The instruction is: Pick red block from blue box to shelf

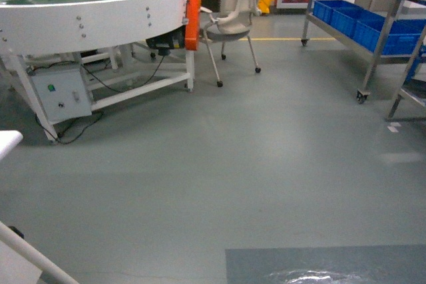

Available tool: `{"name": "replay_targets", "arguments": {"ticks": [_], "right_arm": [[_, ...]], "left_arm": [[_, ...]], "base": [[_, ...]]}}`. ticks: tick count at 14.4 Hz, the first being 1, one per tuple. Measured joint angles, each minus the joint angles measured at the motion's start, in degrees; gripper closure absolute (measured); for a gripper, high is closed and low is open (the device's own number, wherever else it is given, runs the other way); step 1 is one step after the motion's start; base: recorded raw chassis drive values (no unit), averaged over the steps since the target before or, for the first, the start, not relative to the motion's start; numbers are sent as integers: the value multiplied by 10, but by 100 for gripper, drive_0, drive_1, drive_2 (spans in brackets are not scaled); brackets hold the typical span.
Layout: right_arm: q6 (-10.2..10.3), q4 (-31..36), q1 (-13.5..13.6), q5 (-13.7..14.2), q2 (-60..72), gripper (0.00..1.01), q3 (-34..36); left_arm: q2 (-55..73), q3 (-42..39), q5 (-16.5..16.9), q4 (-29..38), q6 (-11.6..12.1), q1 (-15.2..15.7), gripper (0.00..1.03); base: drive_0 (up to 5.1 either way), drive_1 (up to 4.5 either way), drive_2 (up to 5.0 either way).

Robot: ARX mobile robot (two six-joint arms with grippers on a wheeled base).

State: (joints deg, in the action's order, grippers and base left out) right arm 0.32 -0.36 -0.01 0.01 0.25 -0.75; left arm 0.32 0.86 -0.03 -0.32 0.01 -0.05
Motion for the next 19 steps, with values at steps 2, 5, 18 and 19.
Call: {"name": "replay_targets", "arguments": {"ticks": [2, 5, 18, 19], "right_arm": [[0, 0, 0, 0, 0, 74, 0], [0, 0, 0, 0, 0, 74, 0], [0, 3, 0, 0, 0, 74, 0], [0, 0, 0, 0, 0, 74, 0]], "left_arm": [[0, 0, 0, 0, 0, 0, 5], [0, 0, 0, 0, 0, 0, 5], [0, 0, -1, 1, 0, 0, 5], [0, 0, 0, 0, 0, 0, 5]], "base": [[-146, -146, -146], [-146, -146, -146], [-135, -104, -166], [2, 406, -403]]}}
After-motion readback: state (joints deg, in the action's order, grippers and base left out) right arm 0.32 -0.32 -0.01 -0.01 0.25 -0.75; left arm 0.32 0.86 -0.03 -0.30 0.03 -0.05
